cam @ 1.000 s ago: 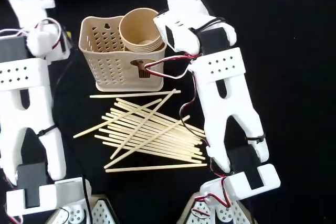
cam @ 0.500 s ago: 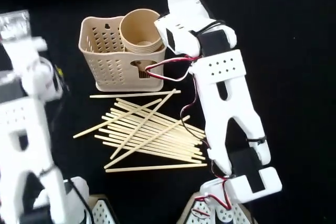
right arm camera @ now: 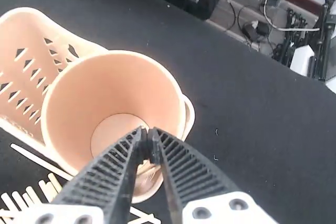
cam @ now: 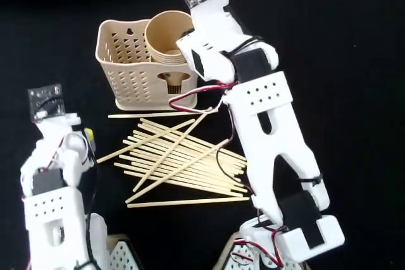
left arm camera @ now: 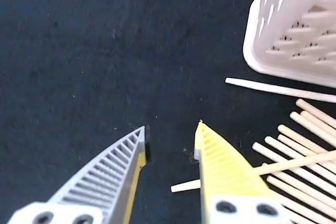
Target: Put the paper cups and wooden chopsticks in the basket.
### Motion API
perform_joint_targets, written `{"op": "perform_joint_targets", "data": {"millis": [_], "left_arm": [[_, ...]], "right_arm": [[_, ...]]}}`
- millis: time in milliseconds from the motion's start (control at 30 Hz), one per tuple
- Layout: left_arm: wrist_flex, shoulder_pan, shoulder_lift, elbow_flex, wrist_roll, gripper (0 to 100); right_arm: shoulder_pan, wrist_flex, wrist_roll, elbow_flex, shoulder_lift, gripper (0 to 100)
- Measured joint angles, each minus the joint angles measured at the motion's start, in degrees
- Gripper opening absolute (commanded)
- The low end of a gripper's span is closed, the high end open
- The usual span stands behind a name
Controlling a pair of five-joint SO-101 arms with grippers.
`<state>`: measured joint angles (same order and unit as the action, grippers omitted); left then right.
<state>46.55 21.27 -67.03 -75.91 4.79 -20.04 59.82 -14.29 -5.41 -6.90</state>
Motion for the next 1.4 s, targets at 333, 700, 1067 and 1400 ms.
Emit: {"op": "perform_joint_targets", "data": {"millis": [333,700,1067,1400], "left_arm": [[-0.3,0.0,-12.7,-8.5,-2.3,17],[-0.3,0.0,-15.8,-9.8,-2.7,17],[-0.3,0.0,-15.8,-9.8,-2.7,17],[-0.3,0.0,-14.1,-9.8,-2.7,17]], "right_arm": [[0.2,5.2,0.0,-5.8,-17.6,1.8],[-3.8,34.3,-7.6,12.1,-28.0,14.8],[-13.5,-4.0,-11.0,56.8,-25.3,15.2],[-15.8,-8.9,-15.3,57.6,-9.5,26.6]]}}
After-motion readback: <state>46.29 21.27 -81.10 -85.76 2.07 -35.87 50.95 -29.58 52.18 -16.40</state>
